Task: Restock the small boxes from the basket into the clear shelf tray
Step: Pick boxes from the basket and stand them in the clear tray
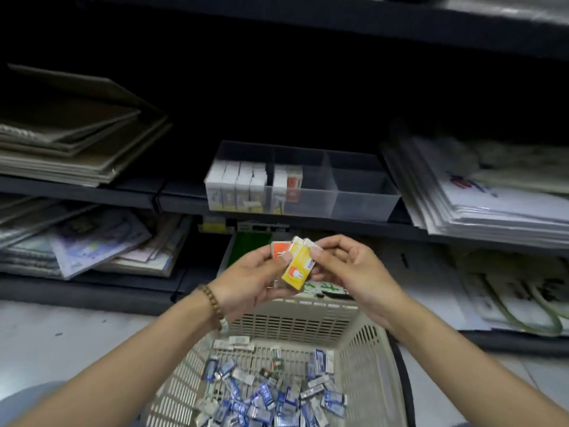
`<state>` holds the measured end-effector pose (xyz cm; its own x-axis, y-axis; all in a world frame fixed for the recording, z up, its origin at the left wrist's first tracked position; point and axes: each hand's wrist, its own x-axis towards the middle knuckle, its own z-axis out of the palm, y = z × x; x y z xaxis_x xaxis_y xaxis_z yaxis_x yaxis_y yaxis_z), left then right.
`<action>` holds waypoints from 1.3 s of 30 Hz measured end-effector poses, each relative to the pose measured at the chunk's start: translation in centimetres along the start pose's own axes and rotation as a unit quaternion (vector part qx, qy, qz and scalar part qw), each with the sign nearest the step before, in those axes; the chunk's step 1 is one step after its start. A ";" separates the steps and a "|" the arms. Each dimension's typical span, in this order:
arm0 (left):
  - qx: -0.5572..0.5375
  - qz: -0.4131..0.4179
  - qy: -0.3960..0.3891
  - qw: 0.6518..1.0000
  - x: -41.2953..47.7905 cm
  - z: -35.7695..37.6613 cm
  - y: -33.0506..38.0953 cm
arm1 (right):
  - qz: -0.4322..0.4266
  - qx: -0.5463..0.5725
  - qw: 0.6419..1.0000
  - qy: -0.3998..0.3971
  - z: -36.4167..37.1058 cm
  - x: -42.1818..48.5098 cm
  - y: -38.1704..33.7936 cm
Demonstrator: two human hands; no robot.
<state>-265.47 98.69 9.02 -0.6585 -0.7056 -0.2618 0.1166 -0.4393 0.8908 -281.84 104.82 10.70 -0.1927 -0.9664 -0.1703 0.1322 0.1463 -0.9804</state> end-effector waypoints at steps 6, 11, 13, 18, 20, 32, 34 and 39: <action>0.038 0.003 0.004 0.999 0.8 0.7 0.3 | 0.025 -0.011 0.999 -0.021 -0.6 -0.2 -0.5; 0.072 0.009 -0.015 0.997 0.5 0.6 0.3 | 0.036 -0.012 0.998 -0.049 -1.2 -0.4 -0.4; 0.118 0.053 0.001 0.992 0.5 0.1 0.8 | 0.036 0.008 0.998 -0.042 -1.5 -0.3 -0.7; 0.269 0.115 0.101 0.951 0.0 -2.3 2.3 | 0.016 0.055 0.998 -0.015 -2.7 0.1 -2.0; 0.304 0.125 0.112 0.938 -0.3 -2.7 2.8 | 0.011 0.060 0.998 -0.011 -3.0 0.2 -2.3; 0.170 0.058 0.064 0.982 0.1 -2.7 2.3 | 0.008 -0.038 0.994 -0.105 -1.3 -0.6 -1.7; 0.204 0.053 0.052 0.976 0.1 -2.6 2.2 | 0.004 -0.055 0.993 -0.107 -1.2 -0.6 -1.6; 0.244 0.031 -0.002 0.969 0.2 -1.8 1.5 | 0.001 -0.062 0.994 -0.090 -1.2 -0.5 -1.2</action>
<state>-264.12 96.85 9.66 -0.6649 -0.7191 -0.2020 -0.2095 -0.0801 0.9745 -283.06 105.36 11.87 -0.0143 -0.9866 -0.1627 0.0096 0.1626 -0.9866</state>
